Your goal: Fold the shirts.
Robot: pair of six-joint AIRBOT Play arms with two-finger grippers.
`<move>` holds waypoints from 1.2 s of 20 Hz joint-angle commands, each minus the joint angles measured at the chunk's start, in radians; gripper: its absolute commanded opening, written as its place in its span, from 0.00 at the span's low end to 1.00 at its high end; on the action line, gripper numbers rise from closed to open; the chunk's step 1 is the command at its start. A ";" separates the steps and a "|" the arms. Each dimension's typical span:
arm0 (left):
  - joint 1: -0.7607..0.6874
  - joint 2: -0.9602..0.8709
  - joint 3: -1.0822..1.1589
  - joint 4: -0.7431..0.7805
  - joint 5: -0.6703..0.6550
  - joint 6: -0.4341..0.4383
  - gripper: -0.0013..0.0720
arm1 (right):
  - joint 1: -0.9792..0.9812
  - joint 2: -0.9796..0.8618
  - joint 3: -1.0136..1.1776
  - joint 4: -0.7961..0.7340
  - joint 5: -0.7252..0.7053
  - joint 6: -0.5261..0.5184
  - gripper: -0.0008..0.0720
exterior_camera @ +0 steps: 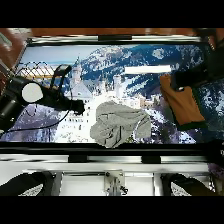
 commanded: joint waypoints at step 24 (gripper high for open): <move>-0.056 -0.098 -0.592 -0.611 0.630 0.143 0.06 | -0.230 -0.106 -0.729 0.373 0.260 -0.021 0.92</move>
